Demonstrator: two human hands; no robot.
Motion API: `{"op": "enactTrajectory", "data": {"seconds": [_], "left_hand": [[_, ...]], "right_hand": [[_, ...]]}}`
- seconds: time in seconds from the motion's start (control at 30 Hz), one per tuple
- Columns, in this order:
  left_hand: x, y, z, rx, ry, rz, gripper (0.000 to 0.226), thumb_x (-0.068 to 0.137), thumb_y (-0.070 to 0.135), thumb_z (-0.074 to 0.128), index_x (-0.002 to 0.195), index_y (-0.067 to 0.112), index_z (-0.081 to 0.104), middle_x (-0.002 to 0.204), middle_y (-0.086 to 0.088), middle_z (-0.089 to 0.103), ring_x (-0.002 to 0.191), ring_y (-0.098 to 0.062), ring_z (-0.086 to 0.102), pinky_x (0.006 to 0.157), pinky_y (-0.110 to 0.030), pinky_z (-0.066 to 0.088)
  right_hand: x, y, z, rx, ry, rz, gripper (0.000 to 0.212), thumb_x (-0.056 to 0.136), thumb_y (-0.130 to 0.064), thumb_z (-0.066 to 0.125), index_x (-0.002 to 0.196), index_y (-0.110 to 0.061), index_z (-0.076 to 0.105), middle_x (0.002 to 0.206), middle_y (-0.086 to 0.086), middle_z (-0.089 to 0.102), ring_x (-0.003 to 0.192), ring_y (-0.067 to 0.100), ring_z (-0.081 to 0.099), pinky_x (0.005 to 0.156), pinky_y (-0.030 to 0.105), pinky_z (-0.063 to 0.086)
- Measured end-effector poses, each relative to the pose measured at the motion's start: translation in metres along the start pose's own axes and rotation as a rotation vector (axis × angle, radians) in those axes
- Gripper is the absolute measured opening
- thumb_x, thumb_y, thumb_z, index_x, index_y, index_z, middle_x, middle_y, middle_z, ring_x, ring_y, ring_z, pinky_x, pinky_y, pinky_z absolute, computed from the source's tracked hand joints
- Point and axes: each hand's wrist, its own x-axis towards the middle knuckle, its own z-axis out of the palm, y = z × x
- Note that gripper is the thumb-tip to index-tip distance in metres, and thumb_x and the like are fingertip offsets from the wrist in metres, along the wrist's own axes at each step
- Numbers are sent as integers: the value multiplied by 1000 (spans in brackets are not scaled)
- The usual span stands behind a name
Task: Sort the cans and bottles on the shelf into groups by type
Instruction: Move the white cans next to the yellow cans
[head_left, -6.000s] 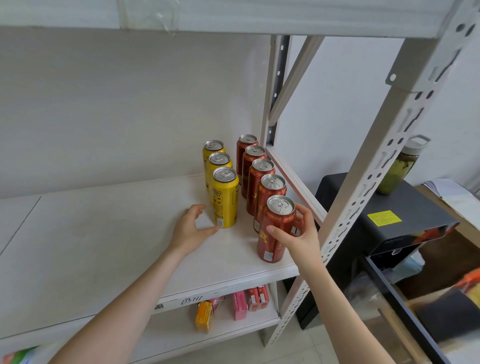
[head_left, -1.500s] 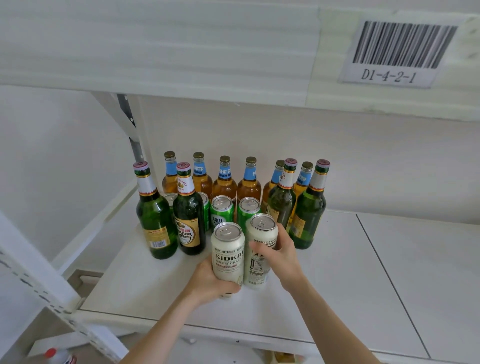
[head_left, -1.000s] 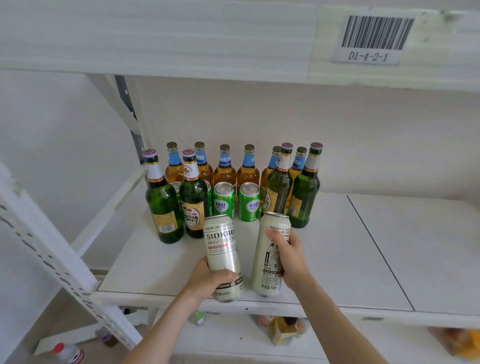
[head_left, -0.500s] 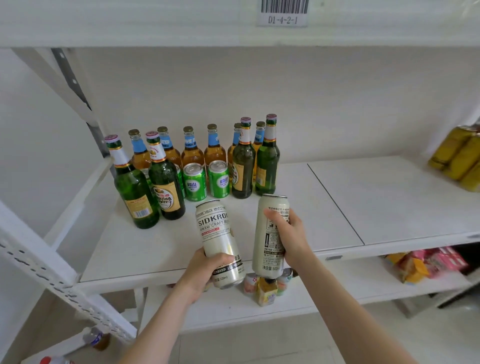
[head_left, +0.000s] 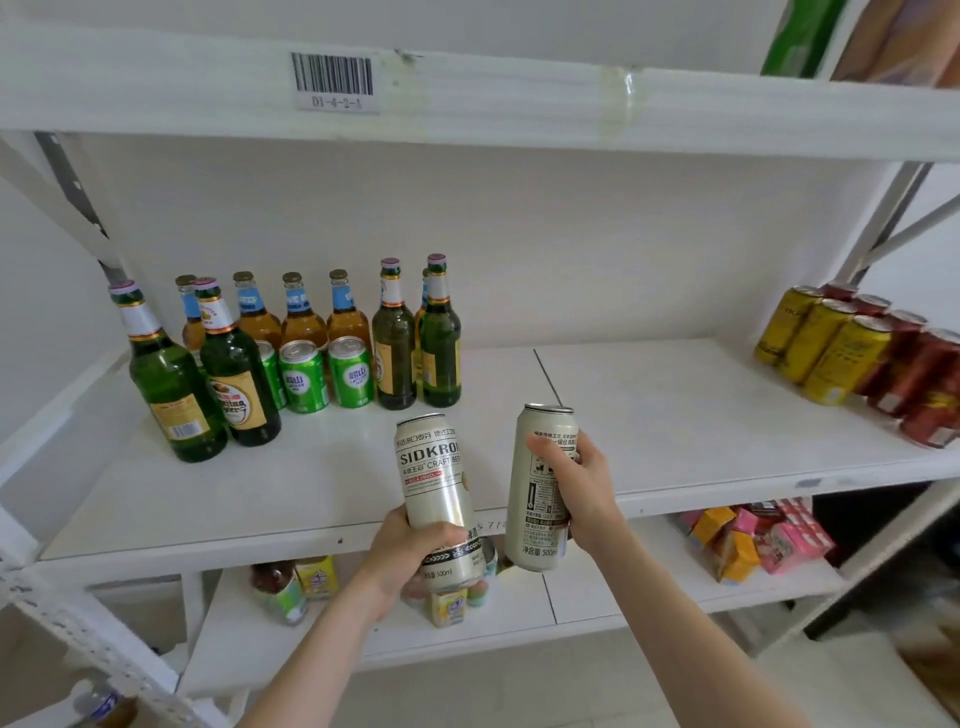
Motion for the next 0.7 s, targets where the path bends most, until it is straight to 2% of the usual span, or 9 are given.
{"op": "enactTrajectory", "data": {"seconds": [0.1, 0.17, 0.3, 0.43, 0.5, 0.6, 0.7], "left_hand": [[-5, 3, 41, 0, 11, 10, 70, 42, 36, 81, 106, 12, 66, 87, -10, 76, 77, -25, 74, 53, -29, 56], [-8, 5, 68, 2, 9, 11, 65, 43, 36, 81, 103, 15, 67, 86, -9, 76, 75, -25, 74, 49, -28, 53], [-8, 2, 119, 13, -1, 25, 62, 45, 30, 83, 103, 15, 69, 88, -4, 77, 82, -22, 74, 67, -38, 60], [1, 2, 159, 44, -42, 36, 48, 59, 20, 82, 104, 18, 67, 84, 7, 77, 74, -7, 72, 52, -17, 52], [10, 6, 176, 80, -67, 42, 48, 58, 24, 83, 104, 22, 67, 87, 9, 76, 78, -5, 72, 59, -18, 52], [27, 10, 201, 116, -88, 48, 63, 46, 36, 82, 105, 23, 68, 93, 6, 77, 87, -9, 72, 71, -25, 53], [48, 14, 226, 135, -118, 70, 64, 44, 36, 82, 105, 22, 69, 95, 4, 77, 89, -12, 72, 72, -25, 55]], "right_hand": [[-5, -8, -40, 5, -14, -6, 31, 65, -34, 77, 89, -17, 67, 75, 4, 67, 71, 22, 67, 68, 41, 58], [-8, -14, -66, -5, -21, -18, 29, 71, -29, 78, 92, -13, 65, 76, 5, 66, 71, 21, 66, 65, 38, 58], [-11, -20, -117, -31, -3, -23, 19, 81, -21, 75, 96, -13, 66, 81, 7, 68, 73, 21, 68, 65, 37, 59], [-7, -22, -158, -40, 25, -19, 17, 81, -24, 75, 94, -17, 66, 83, 8, 70, 76, 23, 69, 66, 39, 60], [-4, -23, -177, -40, 39, -19, 17, 81, -25, 75, 94, -18, 67, 83, 7, 71, 78, 24, 70, 67, 40, 60], [5, -25, -203, -40, 62, -19, 21, 78, -30, 76, 94, -19, 66, 83, 7, 71, 81, 27, 70, 69, 41, 59], [18, -27, -227, -36, 89, -3, 32, 68, -39, 76, 93, -22, 67, 86, 9, 72, 81, 27, 70, 71, 44, 60]]}}
